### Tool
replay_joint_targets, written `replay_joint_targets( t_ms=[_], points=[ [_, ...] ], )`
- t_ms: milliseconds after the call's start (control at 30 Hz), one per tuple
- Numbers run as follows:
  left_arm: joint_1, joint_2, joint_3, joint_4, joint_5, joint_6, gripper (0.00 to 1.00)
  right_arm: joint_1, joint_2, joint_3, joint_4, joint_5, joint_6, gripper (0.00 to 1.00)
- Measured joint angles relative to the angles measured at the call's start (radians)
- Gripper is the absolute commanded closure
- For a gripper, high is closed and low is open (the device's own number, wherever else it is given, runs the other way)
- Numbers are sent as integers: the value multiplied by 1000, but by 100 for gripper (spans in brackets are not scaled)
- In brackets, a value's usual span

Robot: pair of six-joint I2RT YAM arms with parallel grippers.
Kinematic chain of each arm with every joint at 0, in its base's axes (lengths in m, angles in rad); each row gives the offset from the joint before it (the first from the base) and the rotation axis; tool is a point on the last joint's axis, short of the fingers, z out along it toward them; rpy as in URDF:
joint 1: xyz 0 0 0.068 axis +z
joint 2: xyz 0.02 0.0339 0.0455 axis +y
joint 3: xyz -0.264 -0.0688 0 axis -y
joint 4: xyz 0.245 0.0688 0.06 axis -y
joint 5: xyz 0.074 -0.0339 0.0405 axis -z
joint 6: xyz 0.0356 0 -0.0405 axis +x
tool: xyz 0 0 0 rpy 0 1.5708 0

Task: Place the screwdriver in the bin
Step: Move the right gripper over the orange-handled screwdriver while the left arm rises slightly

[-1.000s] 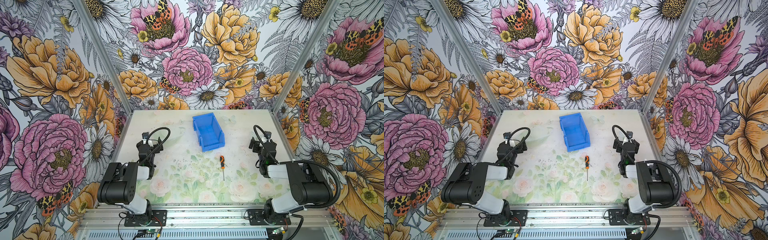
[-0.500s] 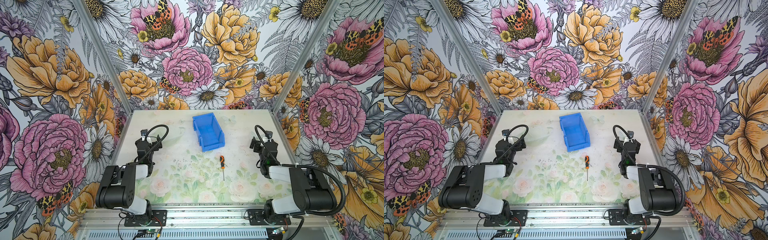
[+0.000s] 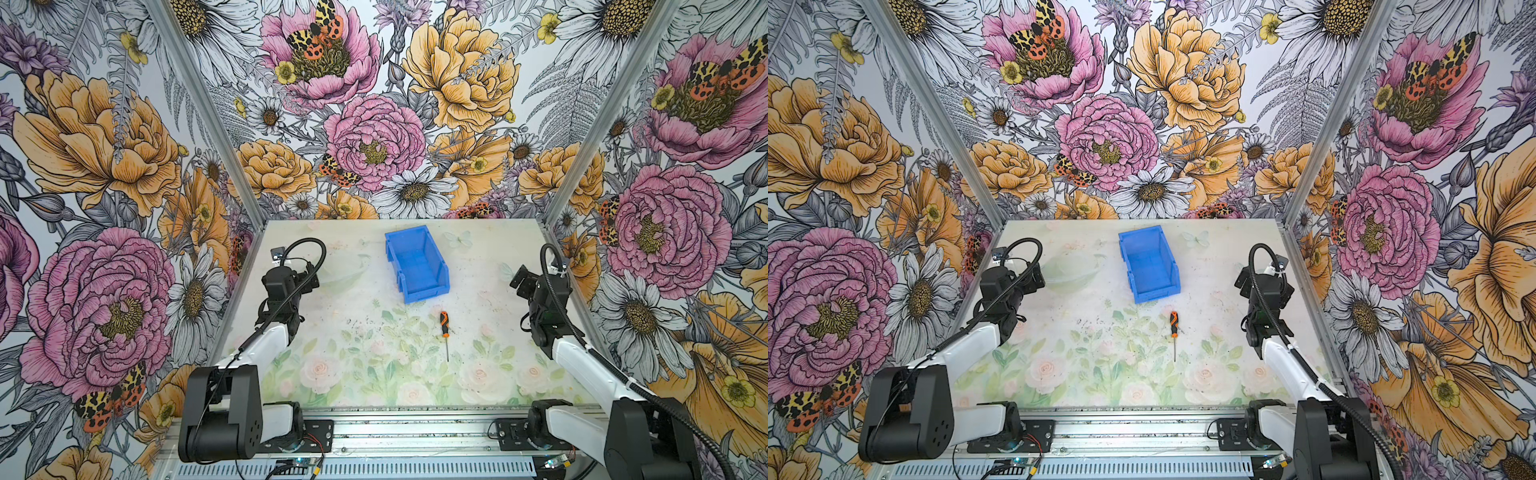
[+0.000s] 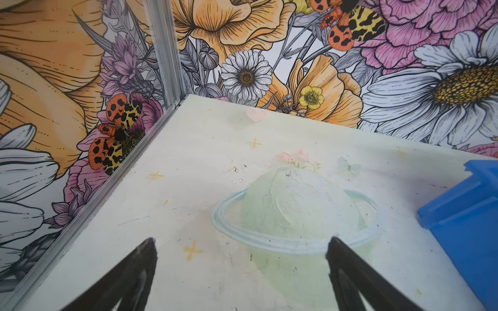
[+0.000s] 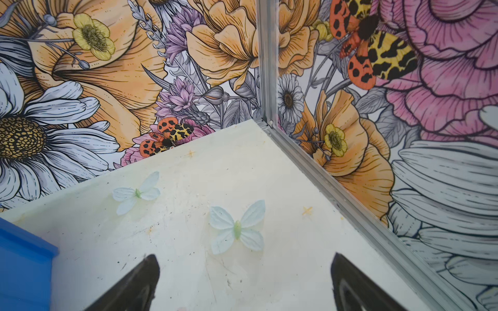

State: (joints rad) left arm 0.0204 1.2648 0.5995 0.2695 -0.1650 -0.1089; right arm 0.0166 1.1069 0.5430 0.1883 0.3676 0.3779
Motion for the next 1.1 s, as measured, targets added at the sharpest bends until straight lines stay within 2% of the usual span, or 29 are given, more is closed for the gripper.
replay_joint_targets(
  t_ms=[267,500,700,1100],
  points=[
    [-29,-60,66,-267,52,-208,1,18,-5,92,-296,-64,183,1],
    [-66,-93,81,-402,152,-300,1,99,68,172,-471,-155,209,0],
    [-66,-92,142,-496,237,-315,1,208,117,208,-543,-197,206,0],
    [-66,-120,126,-542,334,-304,1,393,196,209,-576,-227,171,2]
  ],
)
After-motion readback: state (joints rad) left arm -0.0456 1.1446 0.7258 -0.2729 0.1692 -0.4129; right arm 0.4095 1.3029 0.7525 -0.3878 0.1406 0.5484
